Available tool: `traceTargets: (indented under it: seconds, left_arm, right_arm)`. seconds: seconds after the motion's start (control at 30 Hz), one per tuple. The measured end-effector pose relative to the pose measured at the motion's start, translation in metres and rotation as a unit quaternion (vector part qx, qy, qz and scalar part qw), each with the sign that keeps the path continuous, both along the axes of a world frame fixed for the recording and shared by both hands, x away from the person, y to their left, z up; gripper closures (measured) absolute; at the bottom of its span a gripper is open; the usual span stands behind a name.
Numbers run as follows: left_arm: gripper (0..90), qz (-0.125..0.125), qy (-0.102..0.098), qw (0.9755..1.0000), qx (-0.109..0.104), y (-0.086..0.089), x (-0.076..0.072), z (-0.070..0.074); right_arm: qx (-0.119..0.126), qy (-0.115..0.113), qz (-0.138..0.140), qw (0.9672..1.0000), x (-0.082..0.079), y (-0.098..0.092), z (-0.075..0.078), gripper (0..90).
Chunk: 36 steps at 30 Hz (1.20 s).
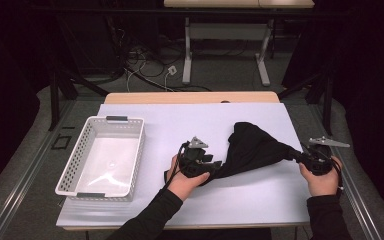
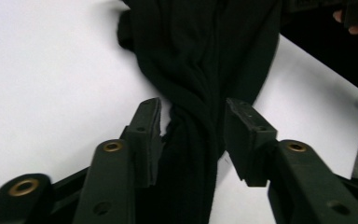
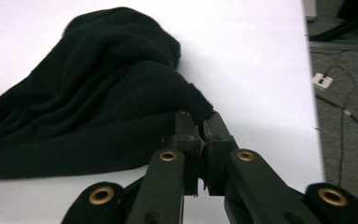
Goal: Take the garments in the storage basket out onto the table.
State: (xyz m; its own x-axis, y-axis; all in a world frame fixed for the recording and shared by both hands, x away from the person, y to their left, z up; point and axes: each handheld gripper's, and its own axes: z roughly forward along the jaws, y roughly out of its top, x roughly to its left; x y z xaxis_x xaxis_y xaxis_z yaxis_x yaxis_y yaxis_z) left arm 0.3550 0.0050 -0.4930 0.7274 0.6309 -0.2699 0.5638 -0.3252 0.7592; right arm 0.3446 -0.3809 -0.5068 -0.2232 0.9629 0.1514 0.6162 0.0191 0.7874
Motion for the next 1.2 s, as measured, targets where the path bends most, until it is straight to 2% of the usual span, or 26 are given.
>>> traceTargets:
  seconds: [0.1, 0.17, 0.37, 0.5, 0.57, 0.6, 0.73, 0.8, 0.83, 0.93, 1.1, 1.17, 1.2]
  left_arm:
    - [49.6, 0.006, -0.006, 1.0, 0.002, -0.003, 0.011, 0.0]
    - [47.0, 0.006, -0.004, 1.0, 0.0, -0.007, 0.019, -0.002]
    - [44.5, 0.008, 0.0, 0.9998, 0.018, -0.026, 0.037, -0.012]
    - [44.4, -0.004, 0.005, 0.9993, 0.037, -0.043, 0.044, -0.019]
    - [44.6, -0.008, 0.014, 0.9991, 0.039, -0.049, 0.046, -0.022]
    - [46.2, -0.015, 0.022, 0.9989, 0.039, -0.055, 0.047, -0.025]
    - [49.7, -0.023, 0.033, 0.998, 0.049, -0.063, 0.049, -0.031]
    - [53.1, -0.023, 0.056, 0.9974, 0.04, -0.067, 0.05, -0.036]
    - [58.3, -0.025, 0.071, 0.9965, 0.036, -0.07, 0.051, -0.039]
    - [62.5, -0.028, 0.077, 0.9959, 0.039, -0.073, 0.052, -0.041]
    - [80.4, -0.028, 0.083, 0.9951, 0.047, -0.079, 0.053, -0.042]
    - [86.0, -0.028, 0.081, 0.9948, 0.055, -0.078, 0.053, -0.042]
    - [86.0, -0.025, 0.079, 0.9951, 0.054, -0.078, 0.053, -0.042]
  right_arm:
    - [-0.004, -0.004, -0.012, 0.9999, 0.0, -0.005, 0.0, 87.4]
    - [-0.001, -0.006, -0.016, 0.9998, 0.0, -0.007, 0.0, 87.4]
    - [0.027, 0.002, -0.005, 0.9996, 0.002, -0.005, -0.006, 87.3]
    - [0.026, 0.001, 0.002, 0.9997, 0.004, 0.001, -0.01, 87.2]
    - [0.025, 0.002, 0.006, 0.9997, 0.004, 0.003, -0.009, 87.2]
    - [0.029, 0.0, 0.008, 0.9995, 0.004, 0.004, -0.009, 87.2]
    - [0.03, -0.001, 0.01, 0.9995, 0.003, 0.005, -0.009, 87.2]
    - [0.029, -0.001, 0.012, 0.9995, 0.003, 0.006, -0.009, 87.2]
    - [0.03, 0.0, 0.014, 0.9995, 0.003, 0.006, -0.009, 87.2]
    - [0.03, -0.001, 0.015, 0.9994, 0.004, 0.007, -0.01, 87.2]
    - [0.027, 0.002, 0.021, 0.9994, 0.004, 0.01, -0.01, 87.2]
    - [0.028, 0.002, 0.022, 0.9994, 0.004, 0.011, -0.011, 87.2]
    - [0.028, 0.002, 0.022, 0.9994, 0.004, 0.011, -0.011, 87.2]
